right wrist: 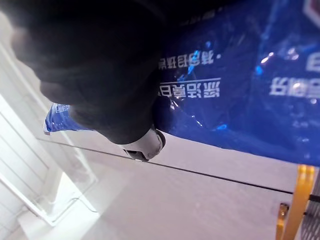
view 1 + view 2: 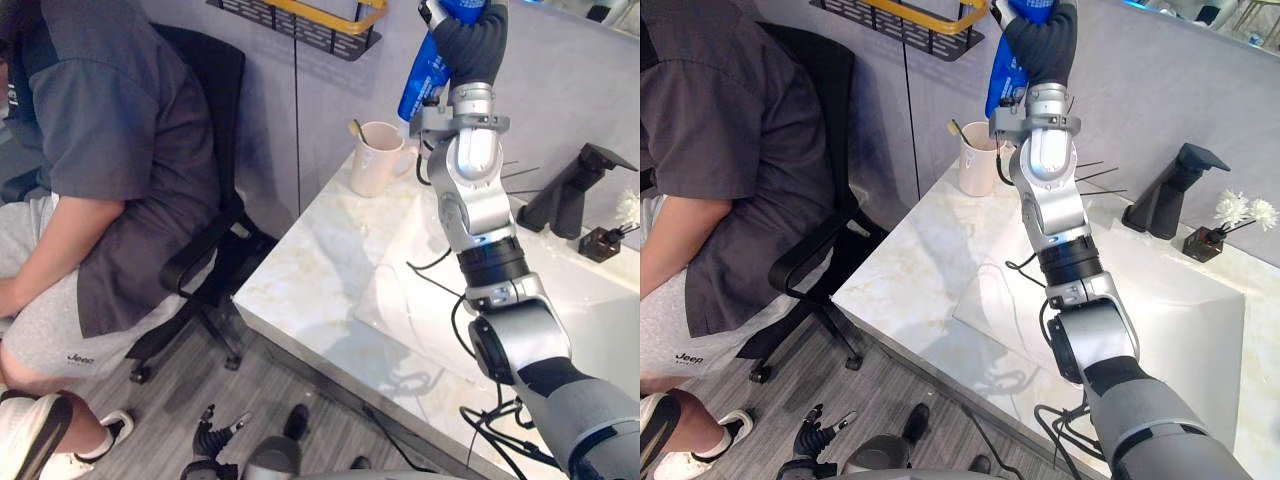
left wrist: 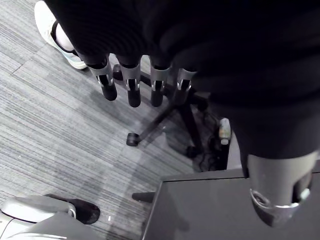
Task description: Organize washtable
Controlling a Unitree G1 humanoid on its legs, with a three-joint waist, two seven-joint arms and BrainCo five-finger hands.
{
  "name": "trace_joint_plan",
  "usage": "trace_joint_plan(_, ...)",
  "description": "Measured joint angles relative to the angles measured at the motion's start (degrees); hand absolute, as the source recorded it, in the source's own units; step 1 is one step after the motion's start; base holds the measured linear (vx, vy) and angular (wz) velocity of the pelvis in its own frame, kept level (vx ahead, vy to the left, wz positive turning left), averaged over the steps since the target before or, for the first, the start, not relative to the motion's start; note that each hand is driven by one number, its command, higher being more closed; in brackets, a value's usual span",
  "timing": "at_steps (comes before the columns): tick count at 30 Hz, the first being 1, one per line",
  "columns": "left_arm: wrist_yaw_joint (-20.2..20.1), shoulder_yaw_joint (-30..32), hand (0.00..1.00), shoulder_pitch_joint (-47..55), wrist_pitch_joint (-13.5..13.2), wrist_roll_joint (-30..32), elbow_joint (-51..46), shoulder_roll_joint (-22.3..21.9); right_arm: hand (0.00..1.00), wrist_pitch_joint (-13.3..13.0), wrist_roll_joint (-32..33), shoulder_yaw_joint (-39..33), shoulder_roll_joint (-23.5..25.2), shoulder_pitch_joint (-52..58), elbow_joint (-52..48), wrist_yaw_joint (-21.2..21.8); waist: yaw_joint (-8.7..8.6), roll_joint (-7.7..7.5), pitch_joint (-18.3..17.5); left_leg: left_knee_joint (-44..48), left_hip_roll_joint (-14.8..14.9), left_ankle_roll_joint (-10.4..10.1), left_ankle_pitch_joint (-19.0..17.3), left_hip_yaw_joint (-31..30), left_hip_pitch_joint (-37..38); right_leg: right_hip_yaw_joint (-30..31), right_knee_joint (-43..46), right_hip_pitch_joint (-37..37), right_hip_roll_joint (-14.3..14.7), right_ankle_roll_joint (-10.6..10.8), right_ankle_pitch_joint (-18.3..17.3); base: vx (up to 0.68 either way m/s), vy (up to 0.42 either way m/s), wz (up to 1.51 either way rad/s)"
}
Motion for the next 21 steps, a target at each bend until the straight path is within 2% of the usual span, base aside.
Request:
trace_joint_plan(2, 0.06, -0.24, 0.00, -1.17, -0.02, -0.12, 0.66, 0.09, 1.00, 0.90, -1.80, 0.01, -0.80, -2.54, 1.93, -1.71, 0.09, 0.01, 1.31, 0.14, 0.00, 0.00, -0.01, 0.00, -0.18, -0.26, 0.00, -0.06, 0.02, 0.00, 0.00, 0.00, 0.003, 0.03)
trace_joint_plan(11, 0.55, -0.72, 0.00, -3.21, -0.23, -0.70, 2.24, 0.15, 1.00, 3.01, -3.79, -0.15, -3.52, -8.13, 8.87, -4.38, 0.54, 0.59, 3.90, 1.23, 0.04, -0.03, -0.03, -0.05, -2.32, -0.52, 0.64, -1.98, 0.07, -0.01, 0.01, 0.00, 0.000, 0.00)
trace_joint_plan(21, 0.86, -2.57, 0.00, -3.54, -1.26, -2.64, 2.30, 0.55, 1.00, 3.19, -3.57, -0.02, -3.58, -12.60, 13.48, -4.32, 1.44, 1.78, 5.88, 2.03, 0.14, -0.04, -0.03, -0.36, -4.37, -0.97, 0.81, -3.54, 0.31, -0.25, 0.16, -0.01, 0.004, 0.02)
